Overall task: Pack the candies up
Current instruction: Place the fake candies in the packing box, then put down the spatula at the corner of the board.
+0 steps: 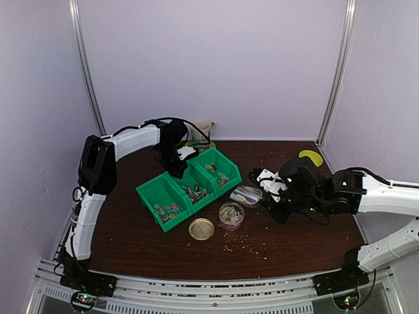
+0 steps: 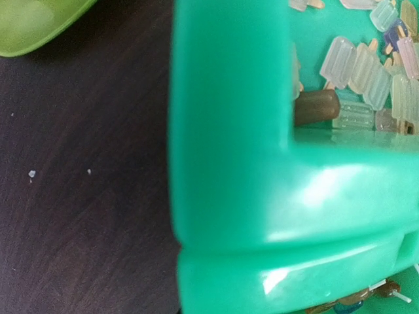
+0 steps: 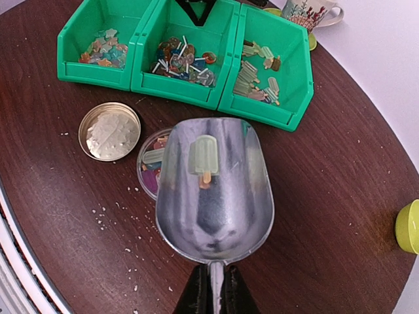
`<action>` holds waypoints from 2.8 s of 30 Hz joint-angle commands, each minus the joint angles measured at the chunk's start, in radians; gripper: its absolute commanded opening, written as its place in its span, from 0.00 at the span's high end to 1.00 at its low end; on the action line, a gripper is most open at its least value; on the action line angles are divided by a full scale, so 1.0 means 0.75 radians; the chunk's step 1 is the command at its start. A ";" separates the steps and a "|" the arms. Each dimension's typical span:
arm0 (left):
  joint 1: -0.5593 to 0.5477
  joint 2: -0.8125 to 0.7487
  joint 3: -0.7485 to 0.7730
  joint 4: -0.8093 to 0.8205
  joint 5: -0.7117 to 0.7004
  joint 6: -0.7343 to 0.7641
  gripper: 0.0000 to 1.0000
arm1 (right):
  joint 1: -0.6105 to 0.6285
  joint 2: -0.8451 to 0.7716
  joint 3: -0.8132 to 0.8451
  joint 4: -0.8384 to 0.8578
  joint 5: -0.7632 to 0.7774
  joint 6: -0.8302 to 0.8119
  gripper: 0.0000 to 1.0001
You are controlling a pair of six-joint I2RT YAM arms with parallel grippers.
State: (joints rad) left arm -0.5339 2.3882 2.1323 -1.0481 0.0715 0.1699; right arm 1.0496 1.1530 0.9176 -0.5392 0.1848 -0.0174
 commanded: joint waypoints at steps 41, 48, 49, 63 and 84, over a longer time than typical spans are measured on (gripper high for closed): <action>-0.089 -0.822 -0.640 0.135 -0.386 -0.631 0.02 | 0.089 0.294 0.361 -0.528 0.128 -0.068 1.00; -0.150 -1.020 -0.891 0.187 -0.411 -0.625 0.02 | 0.114 0.401 0.482 -0.662 0.187 -0.110 1.00; -0.154 -1.042 -0.921 0.203 -0.412 -0.619 0.02 | 0.117 0.420 0.501 -0.684 0.202 -0.113 1.00; -0.155 -1.176 -1.152 0.437 -0.394 -0.595 0.02 | 0.235 0.599 0.669 -0.849 0.464 -0.220 1.00; -0.156 -1.222 -1.174 0.490 -0.348 -0.579 0.02 | -0.292 0.192 0.203 0.089 0.404 0.048 1.00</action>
State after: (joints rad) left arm -0.6491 1.4956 1.2621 -0.7254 -0.2176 -0.2794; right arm 0.9325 1.3136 1.1282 -0.6811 0.5270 -0.0555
